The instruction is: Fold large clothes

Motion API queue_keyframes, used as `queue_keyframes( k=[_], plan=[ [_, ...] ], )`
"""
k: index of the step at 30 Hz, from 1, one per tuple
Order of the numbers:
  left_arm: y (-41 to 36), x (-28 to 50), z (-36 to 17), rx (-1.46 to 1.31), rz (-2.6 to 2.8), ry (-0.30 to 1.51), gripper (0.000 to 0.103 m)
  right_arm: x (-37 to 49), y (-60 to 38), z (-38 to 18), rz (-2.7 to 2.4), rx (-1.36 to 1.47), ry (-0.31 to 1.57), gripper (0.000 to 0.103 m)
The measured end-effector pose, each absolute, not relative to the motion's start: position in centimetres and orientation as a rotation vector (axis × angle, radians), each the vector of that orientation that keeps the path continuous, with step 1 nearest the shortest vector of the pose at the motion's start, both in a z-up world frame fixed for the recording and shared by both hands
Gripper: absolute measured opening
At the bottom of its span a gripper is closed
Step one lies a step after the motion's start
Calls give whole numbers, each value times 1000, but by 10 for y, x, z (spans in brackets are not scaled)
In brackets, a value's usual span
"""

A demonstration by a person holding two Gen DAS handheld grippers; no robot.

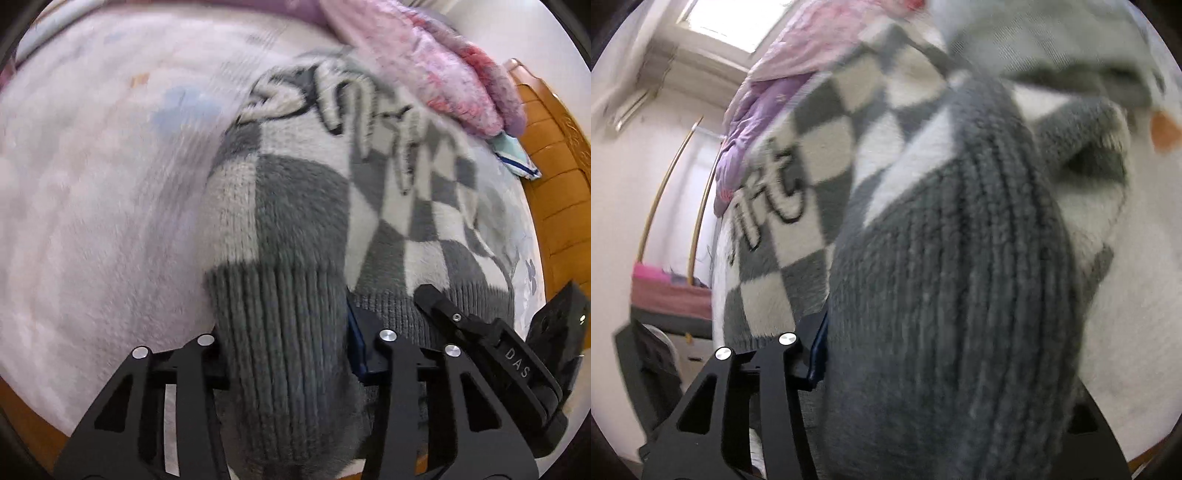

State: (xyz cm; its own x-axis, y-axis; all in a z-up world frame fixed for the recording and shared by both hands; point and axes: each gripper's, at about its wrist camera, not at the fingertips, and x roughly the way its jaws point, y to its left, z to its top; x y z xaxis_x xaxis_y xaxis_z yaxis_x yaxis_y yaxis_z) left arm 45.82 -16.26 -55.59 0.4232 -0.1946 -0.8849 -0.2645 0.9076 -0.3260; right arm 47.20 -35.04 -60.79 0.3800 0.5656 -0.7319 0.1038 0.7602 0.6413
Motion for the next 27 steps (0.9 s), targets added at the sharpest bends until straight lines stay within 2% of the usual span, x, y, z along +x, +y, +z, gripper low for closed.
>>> queue_keyframes(
  k=[6, 14, 21, 27],
  plan=[
    [-175, 463, -496, -413, 29, 1004, 38, 483, -329, -534, 371, 487, 1026, 45],
    [-196, 468, -427, -329, -20, 840, 38, 488, -358, -467, 398, 433, 873, 44],
    [-256, 503, -368, -272, -142, 647, 38, 498, -412, -410, 371, 444, 692, 44],
    [-331, 562, -359, -262, -293, 522, 37, 527, -486, -388, 258, 437, 553, 44]
  ],
)
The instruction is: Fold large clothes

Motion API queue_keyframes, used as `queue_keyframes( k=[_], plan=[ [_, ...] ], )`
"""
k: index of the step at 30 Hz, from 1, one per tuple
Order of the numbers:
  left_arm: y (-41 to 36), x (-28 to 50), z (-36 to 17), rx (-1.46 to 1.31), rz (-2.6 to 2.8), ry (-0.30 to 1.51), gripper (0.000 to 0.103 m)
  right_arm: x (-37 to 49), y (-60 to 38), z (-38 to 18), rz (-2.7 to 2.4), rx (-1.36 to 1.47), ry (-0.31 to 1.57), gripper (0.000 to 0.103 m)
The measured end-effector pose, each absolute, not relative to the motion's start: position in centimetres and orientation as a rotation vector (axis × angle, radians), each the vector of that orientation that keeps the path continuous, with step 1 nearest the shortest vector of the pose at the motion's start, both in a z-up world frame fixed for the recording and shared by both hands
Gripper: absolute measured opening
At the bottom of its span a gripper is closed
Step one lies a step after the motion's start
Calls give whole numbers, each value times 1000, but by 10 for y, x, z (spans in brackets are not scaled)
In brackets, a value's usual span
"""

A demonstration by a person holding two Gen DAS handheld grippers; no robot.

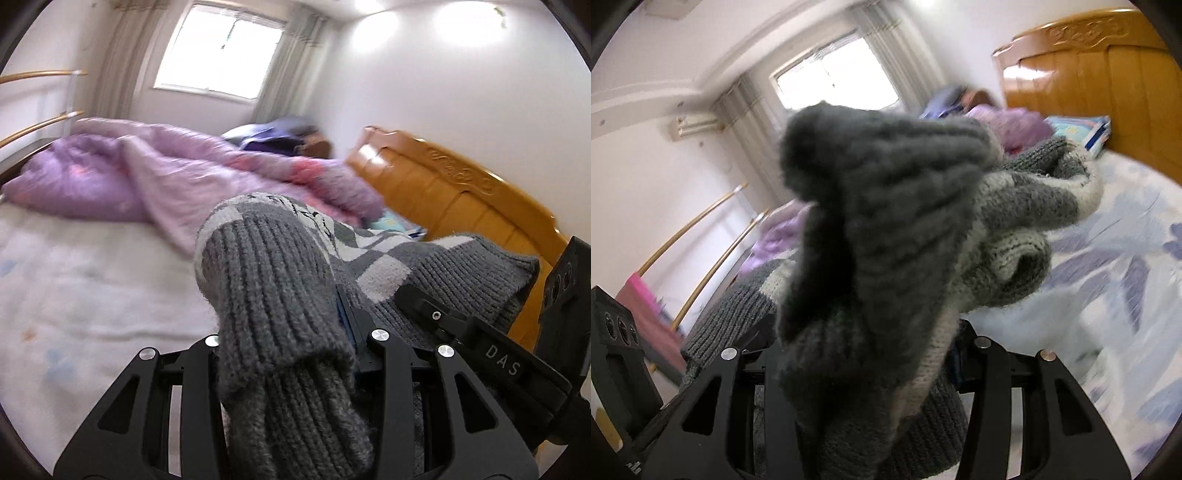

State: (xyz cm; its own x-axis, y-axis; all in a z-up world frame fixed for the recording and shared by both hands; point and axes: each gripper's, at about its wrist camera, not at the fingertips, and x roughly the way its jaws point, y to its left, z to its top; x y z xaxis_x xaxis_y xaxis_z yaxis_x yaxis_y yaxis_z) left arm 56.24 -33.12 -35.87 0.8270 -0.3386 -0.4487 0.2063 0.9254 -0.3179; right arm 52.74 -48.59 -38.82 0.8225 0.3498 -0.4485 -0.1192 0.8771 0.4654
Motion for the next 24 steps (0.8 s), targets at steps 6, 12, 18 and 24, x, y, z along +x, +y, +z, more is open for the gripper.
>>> queue_keyframes(
  k=[6, 12, 18, 24],
  plan=[
    [-394, 625, -437, -140, -332, 669, 38, 561, -541, -474, 145, 584, 676, 44],
    [-412, 636, -518, -32, -292, 826, 48, 538, -538, -580, 16, 660, 884, 47],
    [-393, 647, -546, -79, -230, 920, 84, 532, -538, -604, -53, 689, 935, 61],
    [-383, 651, -552, -74, -234, 973, 92, 534, -552, -615, -90, 695, 986, 76]
  ],
)
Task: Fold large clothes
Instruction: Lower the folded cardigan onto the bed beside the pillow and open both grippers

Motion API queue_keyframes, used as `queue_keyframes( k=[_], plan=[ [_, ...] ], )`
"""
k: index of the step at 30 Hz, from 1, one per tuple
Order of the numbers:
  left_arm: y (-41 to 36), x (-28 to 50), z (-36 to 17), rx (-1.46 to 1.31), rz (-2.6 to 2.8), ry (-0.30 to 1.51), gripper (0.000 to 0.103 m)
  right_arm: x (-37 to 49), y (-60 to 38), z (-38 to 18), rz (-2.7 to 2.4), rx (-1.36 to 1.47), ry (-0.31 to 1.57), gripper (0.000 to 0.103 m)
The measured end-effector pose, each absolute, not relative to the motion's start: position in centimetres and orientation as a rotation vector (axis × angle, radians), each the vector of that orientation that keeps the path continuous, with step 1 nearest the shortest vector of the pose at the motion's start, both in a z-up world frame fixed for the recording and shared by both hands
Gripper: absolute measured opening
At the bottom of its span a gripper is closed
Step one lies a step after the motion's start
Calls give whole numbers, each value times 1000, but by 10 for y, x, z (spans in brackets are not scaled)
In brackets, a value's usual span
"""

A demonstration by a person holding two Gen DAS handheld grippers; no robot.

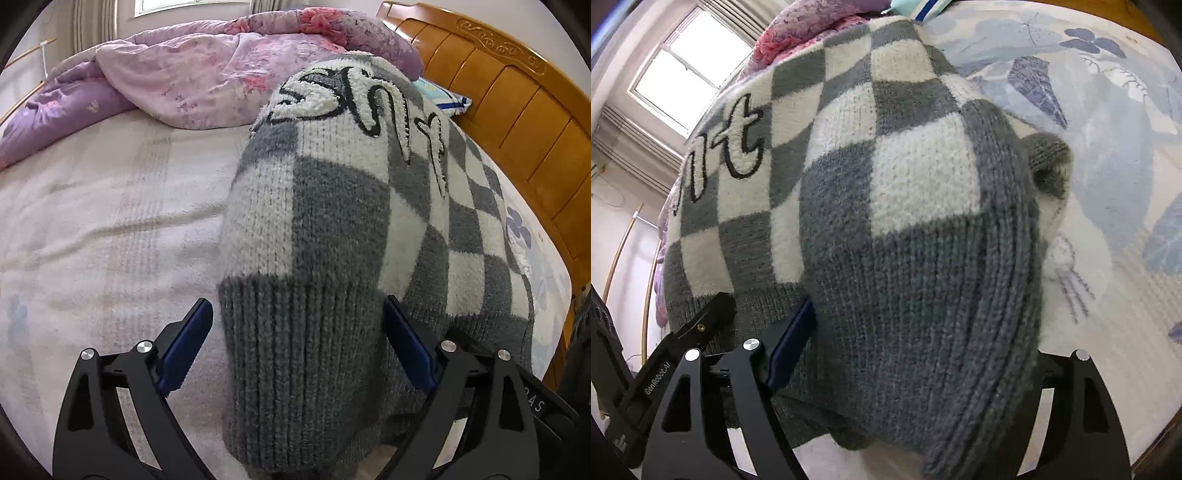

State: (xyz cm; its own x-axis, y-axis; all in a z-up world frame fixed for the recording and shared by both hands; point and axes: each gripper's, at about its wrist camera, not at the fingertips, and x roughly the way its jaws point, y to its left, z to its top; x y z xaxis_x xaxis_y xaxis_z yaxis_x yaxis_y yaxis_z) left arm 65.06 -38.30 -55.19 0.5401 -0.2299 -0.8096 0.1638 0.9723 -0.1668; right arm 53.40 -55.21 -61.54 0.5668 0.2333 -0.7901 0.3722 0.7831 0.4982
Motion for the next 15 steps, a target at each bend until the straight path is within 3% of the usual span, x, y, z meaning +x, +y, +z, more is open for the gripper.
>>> queue_keyframes(
  k=[15],
  plan=[
    [-345, 609, -526, -128, -213, 1003, 92, 509, -530, -568, -221, 452, 1044, 83]
  ],
)
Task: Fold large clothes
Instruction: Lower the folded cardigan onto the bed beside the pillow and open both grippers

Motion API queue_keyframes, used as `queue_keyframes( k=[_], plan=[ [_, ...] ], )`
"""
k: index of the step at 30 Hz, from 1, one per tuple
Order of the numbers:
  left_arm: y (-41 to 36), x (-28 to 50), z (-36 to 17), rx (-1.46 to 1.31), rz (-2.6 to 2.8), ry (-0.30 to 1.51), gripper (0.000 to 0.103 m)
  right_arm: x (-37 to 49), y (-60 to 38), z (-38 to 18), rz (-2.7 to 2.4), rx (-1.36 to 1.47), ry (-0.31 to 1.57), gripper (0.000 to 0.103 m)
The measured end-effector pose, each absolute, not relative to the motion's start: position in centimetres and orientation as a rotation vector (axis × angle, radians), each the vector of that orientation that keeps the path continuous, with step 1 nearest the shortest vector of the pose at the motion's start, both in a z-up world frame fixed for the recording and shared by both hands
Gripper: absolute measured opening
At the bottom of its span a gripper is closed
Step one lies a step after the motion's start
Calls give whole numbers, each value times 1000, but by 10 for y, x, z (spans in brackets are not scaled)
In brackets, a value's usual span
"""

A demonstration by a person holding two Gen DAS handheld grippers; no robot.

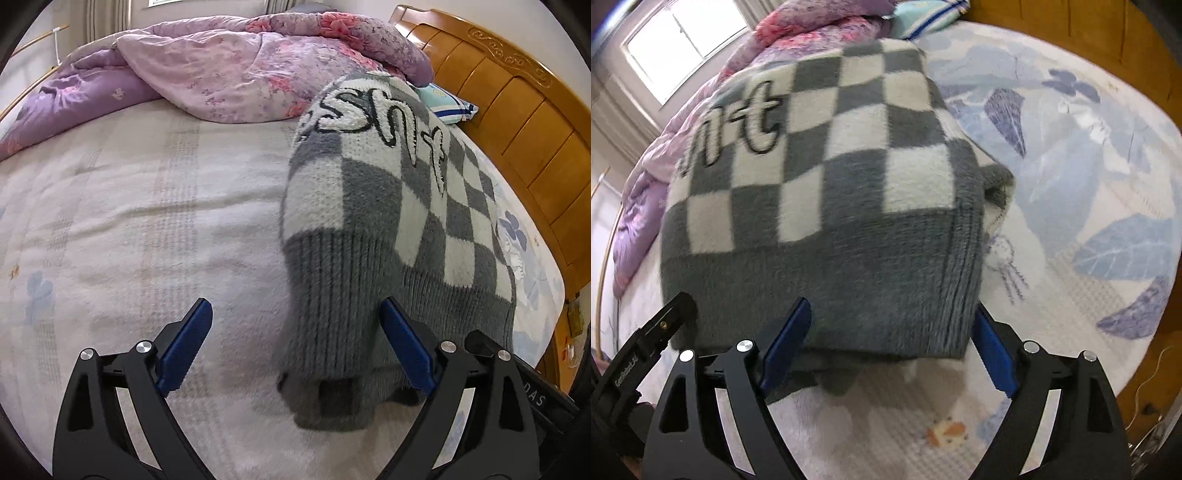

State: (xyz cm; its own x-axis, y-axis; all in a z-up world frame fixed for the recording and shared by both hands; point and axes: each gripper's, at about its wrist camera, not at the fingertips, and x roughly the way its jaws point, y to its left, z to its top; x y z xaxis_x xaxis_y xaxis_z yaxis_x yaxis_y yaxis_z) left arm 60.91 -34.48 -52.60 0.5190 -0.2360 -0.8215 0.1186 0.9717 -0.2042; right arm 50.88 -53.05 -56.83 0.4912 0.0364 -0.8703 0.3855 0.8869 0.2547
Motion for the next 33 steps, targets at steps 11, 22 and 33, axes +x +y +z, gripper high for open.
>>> queue_keyframes(
  k=[11, 22, 33],
  plan=[
    [-317, 570, -484, -34, -157, 885, 92, 495, -491, -534, -227, 323, 994, 85],
    [-257, 512, -429, -18, -109, 832, 92, 465, -417, -471, -164, 206, 897, 87],
    [-182, 441, -391, -25, -76, 772, 92, 408, -339, -430, -124, 189, 846, 87]
  ],
)
